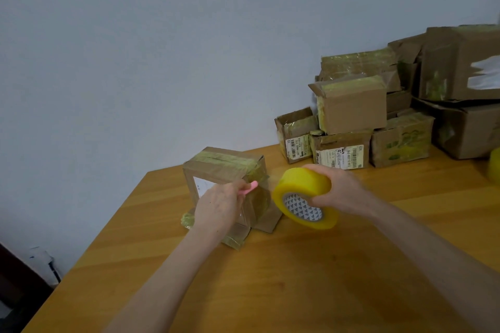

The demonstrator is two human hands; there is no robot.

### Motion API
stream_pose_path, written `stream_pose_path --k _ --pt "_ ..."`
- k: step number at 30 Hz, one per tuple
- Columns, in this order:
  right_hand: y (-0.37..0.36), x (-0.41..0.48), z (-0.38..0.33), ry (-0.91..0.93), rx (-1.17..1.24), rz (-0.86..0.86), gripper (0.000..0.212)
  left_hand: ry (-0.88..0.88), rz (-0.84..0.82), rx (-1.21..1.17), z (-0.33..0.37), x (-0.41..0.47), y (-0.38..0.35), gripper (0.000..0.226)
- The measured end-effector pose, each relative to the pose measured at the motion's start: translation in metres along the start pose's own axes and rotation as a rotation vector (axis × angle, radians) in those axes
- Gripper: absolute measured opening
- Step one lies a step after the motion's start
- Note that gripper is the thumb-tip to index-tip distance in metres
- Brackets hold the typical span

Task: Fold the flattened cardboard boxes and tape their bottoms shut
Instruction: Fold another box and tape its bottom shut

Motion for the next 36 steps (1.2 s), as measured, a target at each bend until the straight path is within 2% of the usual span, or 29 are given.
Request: stream_pose_path --k 3,8,15,22,29,32,36 --pt "-0.002 0.000 -0.002 0.000 -0.010 0.004 0.079 0.024 -0.058 0.125 0.003 0.004 0.003 0.045" --pt "-0.003 0.001 -0.005 -0.024 -0.020 0.016 0.080 0.024 -0.119 0.264 0.014 0.016 0.005 0.039" --pt "-0.006 -0.003 -0.011 -0.048 -0.030 0.044 0.078 0.055 -0.123 0.224 0.013 0.014 0.006 0.039" --pt "-0.005 -0.007 -0.012 -0.033 0.002 0.069 0.056 0.059 -0.090 0.183 0.005 0.003 0.004 0.042" --pt "-0.005 -0.005 -0.013 -0.051 -0.001 0.097 0.060 0.046 -0.076 0.221 0.010 0.008 0.002 0.039" --pt "-0.004 -0.007 -0.015 -0.058 -0.066 0.145 0.070 0.060 -0.076 0.195 0.005 0.006 0.001 0.041" --pt "-0.001 -0.010 -0.018 -0.028 -0.117 0.162 0.072 0.063 -0.068 0.193 0.001 0.003 -0.002 0.043"
Point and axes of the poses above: each hand's wrist, its own x-axis towards the middle knuckle, its own y-axis out of the back of the hand, z = x × y, the point moved 3 cm from there along x, towards the middle knuckle, and after that the axes turned 4 degrees about z, right-handed, at the moved point
